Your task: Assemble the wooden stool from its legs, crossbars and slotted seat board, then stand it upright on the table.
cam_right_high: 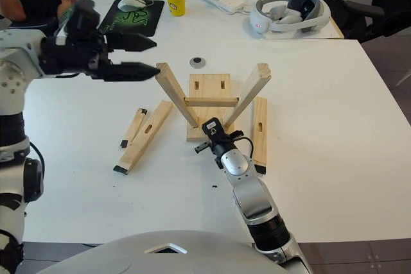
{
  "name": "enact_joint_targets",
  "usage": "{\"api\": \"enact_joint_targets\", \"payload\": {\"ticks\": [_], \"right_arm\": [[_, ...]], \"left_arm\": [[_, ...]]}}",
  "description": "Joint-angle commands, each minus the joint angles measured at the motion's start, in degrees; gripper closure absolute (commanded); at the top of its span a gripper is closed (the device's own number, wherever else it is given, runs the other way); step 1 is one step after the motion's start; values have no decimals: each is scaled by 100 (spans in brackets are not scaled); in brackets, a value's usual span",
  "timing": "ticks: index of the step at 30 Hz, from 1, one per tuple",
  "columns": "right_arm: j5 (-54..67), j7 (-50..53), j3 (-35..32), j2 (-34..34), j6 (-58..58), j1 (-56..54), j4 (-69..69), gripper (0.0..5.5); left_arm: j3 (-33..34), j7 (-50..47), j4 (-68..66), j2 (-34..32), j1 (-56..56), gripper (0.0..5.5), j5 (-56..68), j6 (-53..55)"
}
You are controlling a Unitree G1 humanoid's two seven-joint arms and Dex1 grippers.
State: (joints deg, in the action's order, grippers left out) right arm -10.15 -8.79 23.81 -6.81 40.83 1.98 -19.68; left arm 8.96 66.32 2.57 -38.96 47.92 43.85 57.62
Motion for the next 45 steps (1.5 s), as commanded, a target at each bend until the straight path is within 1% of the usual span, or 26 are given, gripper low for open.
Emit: {"api": "enact_joint_targets", "payload": {"ticks": [1, 4, 6, 9, 10, 12, 18, 22, 24, 25, 28, 33, 35, 36, 38, 39, 40, 41, 42, 43, 45], "right_arm": [[247, -385, 147, -181, 544, 535, 967, 550], [229, -414, 147, -194, 489, 507, 1042, 550], [223, -460, 170, -216, 456, 484, 1093, 550], [219, -513, 201, -229, 420, 455, 1137, 550], [219, -532, 210, -233, 415, 439, 1151, 550], [217, -553, 214, -236, 412, 425, 1164, 550], [195, -565, 234, -241, 390, 413, 1241, 550], [184, -553, 250, -232, 383, 446, 1253, 550], [177, -570, 286, -241, 387, 452, 1247, 550], [174, -577, 295, -245, 387, 451, 1246, 550], [170, -578, 315, -257, 413, 487, 1192, 550], [185, -556, 300, -259, 437, 574, 1141, 550], [189, -544, 292, -247, 461, 582, 1114, 550], [192, -540, 301, -238, 484, 592, 1082, 550], [194, -537, 314, -230, 508, 604, 1047, 550], [194, -524, 326, -216, 525, 626, 1022, 550], [194, -514, 334, -206, 534, 641, 1009, 550], [194, -534, 368, -208, 546, 634, 1004, 550], [193, -551, 393, -211, 553, 626, 1003, 550], [192, -565, 407, -215, 556, 618, 1005, 550], [187, -559, 405, -199, 581, 625, 976, 550]], "left_arm": [[584, -750, 98, 444, 351, 194, 815, 542], [705, -1218, 81, 690, 355, 240, 995, 498], [624, -1437, 167, 836, 257, 267, 969, 390], [480, -1583, 250, 896, 126, 319, 862, 235], [413, -1615, 263, 937, 90, 323, 810, 160], [342, -1658, 278, 979, 55, 361, 781, 79], [239, -1920, 375, 1318, 141, 448, 991, -25], [205, -2018, 357, 1422, 215, 505, 967, -138], [398, -2294, 298, 1476, 476, 538, 966, -268], [450, -2379, 287, 1485, 542, 549, 984, -302], [662, -2628, 227, 1404, 871, 549, 1112, -344], [474, -2678, 311, 1423, 1015, 549, 1173, -251], [215, -2640, 188, 1505, 642, 549, 982, -260], [-214, -2432, 140, 1474, 128, 549, 699, -350], [-713, -2171, 103, 1410, -439, 549, 381, -483], [-1277, -1940, 25, 1301, -813, 549, -28, -738], [-1631, -1786, -33, 1235, -1023, 549, -313, -925], [-2141, -1696, -24, 1081, -1278, 549, -816, -1231], [-2466, -1637, -17, 980, -1440, 549, -1165, -1456], [-2610, -1612, -13, 927, -1505, 549, -1350, -1601], [-2538, -1639, 55, 1011, -1410, 549, -1269, -1577]]}}
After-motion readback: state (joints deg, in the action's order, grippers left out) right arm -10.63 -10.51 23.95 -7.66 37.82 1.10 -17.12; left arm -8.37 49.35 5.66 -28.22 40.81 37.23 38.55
